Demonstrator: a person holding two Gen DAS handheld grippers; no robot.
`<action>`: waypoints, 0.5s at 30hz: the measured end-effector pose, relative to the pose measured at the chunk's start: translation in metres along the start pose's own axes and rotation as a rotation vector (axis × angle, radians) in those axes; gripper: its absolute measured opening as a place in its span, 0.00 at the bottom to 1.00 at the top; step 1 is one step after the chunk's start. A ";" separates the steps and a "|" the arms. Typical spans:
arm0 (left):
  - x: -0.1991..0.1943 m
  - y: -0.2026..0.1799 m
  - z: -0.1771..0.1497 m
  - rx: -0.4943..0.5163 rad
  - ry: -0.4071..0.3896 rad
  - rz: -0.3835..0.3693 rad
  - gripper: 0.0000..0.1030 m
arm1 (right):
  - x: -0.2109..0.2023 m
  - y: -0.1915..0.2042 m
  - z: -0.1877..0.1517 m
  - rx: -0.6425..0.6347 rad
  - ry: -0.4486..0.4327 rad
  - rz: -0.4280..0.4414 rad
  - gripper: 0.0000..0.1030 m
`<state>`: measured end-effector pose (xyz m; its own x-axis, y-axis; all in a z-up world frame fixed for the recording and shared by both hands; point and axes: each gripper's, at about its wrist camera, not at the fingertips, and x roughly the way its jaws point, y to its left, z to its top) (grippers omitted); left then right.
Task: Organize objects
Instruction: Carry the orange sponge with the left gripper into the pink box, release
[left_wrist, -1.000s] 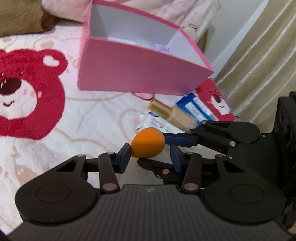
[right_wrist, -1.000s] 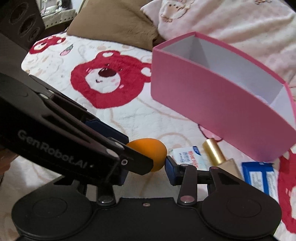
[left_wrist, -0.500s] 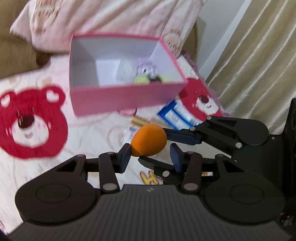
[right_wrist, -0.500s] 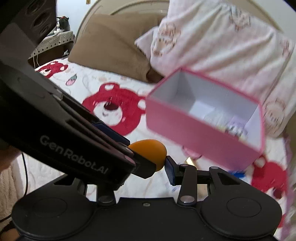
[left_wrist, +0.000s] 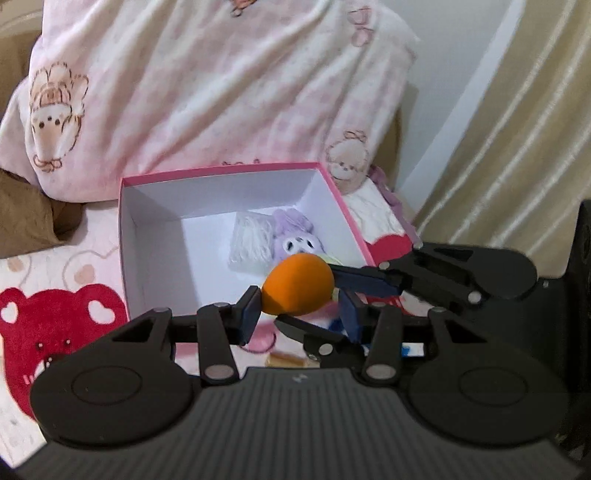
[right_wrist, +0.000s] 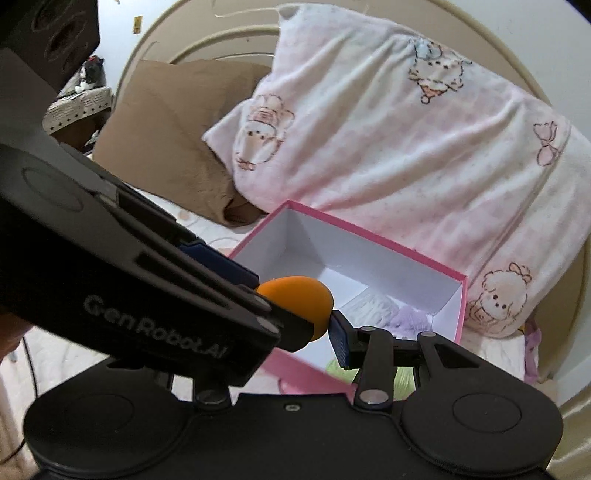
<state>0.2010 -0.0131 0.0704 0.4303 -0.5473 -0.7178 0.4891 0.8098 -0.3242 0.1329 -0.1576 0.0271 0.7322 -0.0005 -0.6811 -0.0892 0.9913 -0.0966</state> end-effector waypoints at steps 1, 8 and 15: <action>0.009 0.005 0.004 -0.006 0.005 0.002 0.42 | 0.008 -0.006 0.001 0.026 0.008 0.007 0.45; 0.085 0.044 0.020 -0.100 0.120 0.008 0.42 | 0.078 -0.049 -0.001 0.229 0.154 0.086 0.45; 0.126 0.067 0.014 -0.199 0.142 -0.001 0.42 | 0.125 -0.072 -0.011 0.393 0.246 0.127 0.45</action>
<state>0.2992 -0.0307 -0.0334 0.3119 -0.5241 -0.7925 0.3245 0.8427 -0.4296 0.2233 -0.2306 -0.0585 0.5459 0.1401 -0.8260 0.1289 0.9601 0.2481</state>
